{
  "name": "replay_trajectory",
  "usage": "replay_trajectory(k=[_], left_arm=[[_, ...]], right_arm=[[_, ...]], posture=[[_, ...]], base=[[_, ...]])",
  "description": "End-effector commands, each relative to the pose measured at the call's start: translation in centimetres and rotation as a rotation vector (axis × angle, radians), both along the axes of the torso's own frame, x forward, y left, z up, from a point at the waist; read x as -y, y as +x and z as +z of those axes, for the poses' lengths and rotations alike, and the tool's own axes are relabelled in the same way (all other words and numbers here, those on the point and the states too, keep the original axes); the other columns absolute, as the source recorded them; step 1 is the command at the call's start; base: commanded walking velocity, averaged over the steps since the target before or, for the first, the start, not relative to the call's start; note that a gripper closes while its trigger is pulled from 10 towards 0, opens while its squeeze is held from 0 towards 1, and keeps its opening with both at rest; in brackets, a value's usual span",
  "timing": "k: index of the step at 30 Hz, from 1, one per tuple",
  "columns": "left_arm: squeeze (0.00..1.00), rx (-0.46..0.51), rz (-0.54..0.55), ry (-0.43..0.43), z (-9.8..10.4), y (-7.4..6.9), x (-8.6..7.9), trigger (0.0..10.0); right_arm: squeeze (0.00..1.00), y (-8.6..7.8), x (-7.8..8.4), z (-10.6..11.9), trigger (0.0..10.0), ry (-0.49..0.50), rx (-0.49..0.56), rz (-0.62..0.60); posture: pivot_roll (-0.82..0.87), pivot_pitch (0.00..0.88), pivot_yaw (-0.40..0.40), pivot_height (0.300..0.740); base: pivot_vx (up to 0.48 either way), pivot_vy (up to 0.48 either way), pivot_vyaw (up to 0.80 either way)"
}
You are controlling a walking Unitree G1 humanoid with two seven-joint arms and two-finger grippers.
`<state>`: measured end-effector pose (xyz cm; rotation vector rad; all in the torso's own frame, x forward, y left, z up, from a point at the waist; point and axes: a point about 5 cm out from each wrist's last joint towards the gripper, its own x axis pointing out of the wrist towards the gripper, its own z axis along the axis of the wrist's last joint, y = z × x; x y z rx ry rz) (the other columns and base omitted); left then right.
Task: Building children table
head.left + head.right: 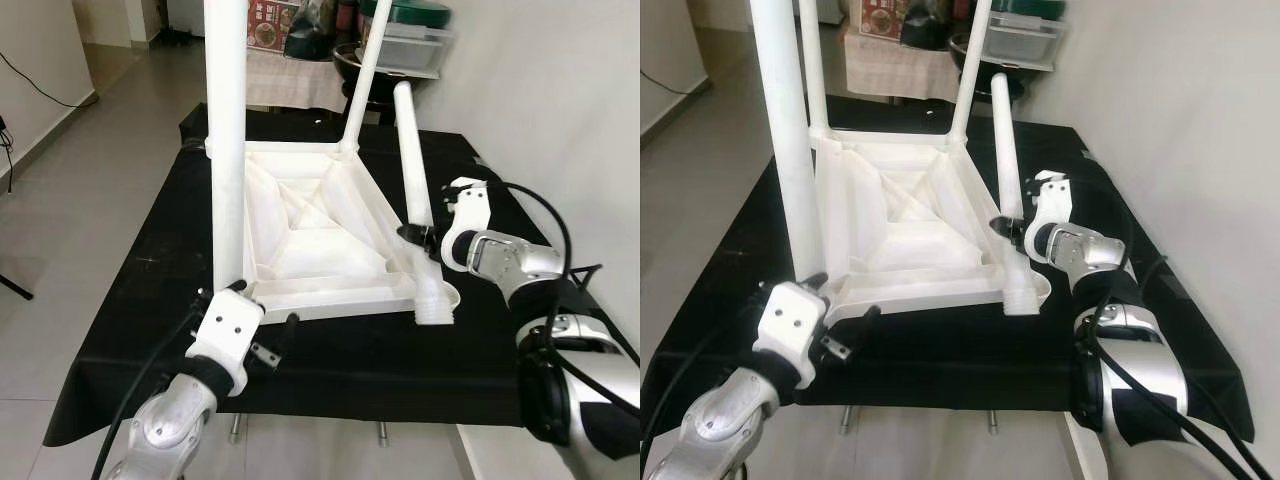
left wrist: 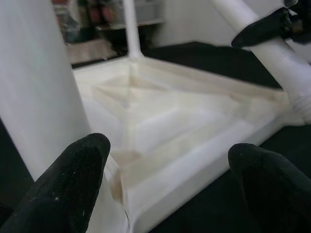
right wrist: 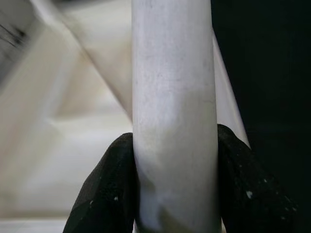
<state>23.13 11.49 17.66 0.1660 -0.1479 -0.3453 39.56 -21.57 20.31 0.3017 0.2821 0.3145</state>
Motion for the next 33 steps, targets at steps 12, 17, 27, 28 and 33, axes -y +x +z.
replay_trajectory(k=[12,17,27,28,33], left_arm=[[0.0,-0.08,-0.017,-0.067,-0.3,1.5,1.2,10.0],[0.0,-0.097,-0.04,-0.161,0.3,1.6,1.5,10.0],[0.0,-0.13,-0.103,-0.217,0.6,1.4,1.9,10.0],[0.0,-0.135,-0.11,-0.222,0.6,1.4,2.1,10.0],[0.0,-0.135,-0.109,-0.237,0.8,1.4,2.1,10.0]], right_arm=[[0.0,-4.2,-5.1,2.4,10.0,0.192,0.495,0.403],[0.0,-6.4,-5.2,2.0,10.0,0.206,0.509,0.62],[0.0,-8.1,-4.1,0.2,10.0,0.143,0.467,0.688],[0.0,-8.0,-4.3,-0.2,10.0,0.146,0.456,0.666],[0.0,-8.2,-4.9,-1.2,10.0,0.159,0.418,0.628]], posture=[[-0.1,0.0,-0.112,0.74],[-0.1,0.0,-0.109,0.74],[-0.11,0.0,-0.104,0.74],[-0.11,0.0,-0.104,0.74],[-0.1,0.0,-0.107,0.74]], base=[[0.0,0.0,0.0],[0.0,0.0,0.0],[0.0,0.0,0.0],[0.0,0.0,0.0],[-0.199,0.0,0.0]])
